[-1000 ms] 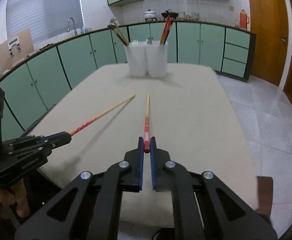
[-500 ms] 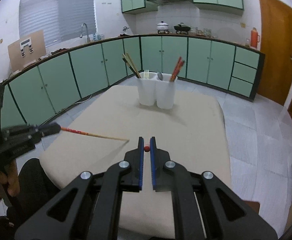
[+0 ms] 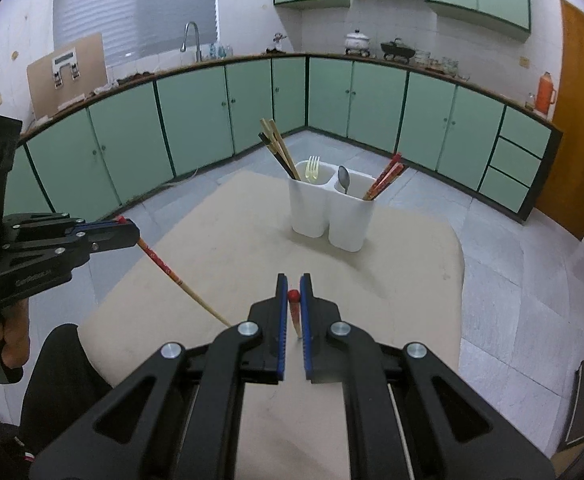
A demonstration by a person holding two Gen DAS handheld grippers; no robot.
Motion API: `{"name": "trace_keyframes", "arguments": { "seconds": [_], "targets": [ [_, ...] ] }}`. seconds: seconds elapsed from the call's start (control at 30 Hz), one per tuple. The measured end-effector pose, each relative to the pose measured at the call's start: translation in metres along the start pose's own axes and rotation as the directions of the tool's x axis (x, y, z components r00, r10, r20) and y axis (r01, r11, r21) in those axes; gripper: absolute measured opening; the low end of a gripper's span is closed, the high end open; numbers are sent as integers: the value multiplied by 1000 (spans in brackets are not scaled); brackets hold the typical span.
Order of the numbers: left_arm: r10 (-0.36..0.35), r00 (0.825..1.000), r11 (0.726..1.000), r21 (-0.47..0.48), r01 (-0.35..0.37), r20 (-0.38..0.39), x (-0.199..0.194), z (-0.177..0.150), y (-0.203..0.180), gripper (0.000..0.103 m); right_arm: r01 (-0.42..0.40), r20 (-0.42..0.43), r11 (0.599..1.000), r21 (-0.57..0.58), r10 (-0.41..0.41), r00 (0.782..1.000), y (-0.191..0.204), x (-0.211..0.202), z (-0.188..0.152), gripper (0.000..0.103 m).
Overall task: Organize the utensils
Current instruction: 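Carry the chopstick with the left gripper while the right gripper carries its chopstick to the holder, then lower the left gripper's chopstick into the holder and open while the right gripper releases its chopstick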
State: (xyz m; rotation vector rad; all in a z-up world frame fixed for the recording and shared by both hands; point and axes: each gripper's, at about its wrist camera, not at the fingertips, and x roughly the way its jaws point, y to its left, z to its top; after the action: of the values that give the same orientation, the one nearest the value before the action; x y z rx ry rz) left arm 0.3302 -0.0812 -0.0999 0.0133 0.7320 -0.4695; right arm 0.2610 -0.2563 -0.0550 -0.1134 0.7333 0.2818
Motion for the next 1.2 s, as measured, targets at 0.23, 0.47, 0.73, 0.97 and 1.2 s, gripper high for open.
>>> {"name": "trace_keyframes", "arguments": {
  "seconds": [0.23, 0.47, 0.73, 0.97, 1.2],
  "targets": [
    [-6, 1000, 999, 43, 7, -25, 11, 13, -7, 5, -10, -57, 1000, -7, 10, 998, -11, 18, 18, 5],
    [-30, 999, 998, 47, 32, -41, 17, 32, -2, 5, -27, -82, 1000, 5, 28, 996, -19, 20, 39, 5],
    [-27, 999, 999, 39, 29, -47, 16, 57, 9, 5, -33, -88, 999, 10, 34, 996, -27, 7, 64, 5],
    [-29, 999, 998, 49, 31, -35, 11, 95, 13, 5, -42, -78, 999, 23, 44, 996, -39, -4, 98, 5],
    [-12, 999, 998, 63, 10, 39, 3, 160, 10, 5, -36, -21, 998, 58, 38, 999, -55, -14, 156, 5]
  ]
}}
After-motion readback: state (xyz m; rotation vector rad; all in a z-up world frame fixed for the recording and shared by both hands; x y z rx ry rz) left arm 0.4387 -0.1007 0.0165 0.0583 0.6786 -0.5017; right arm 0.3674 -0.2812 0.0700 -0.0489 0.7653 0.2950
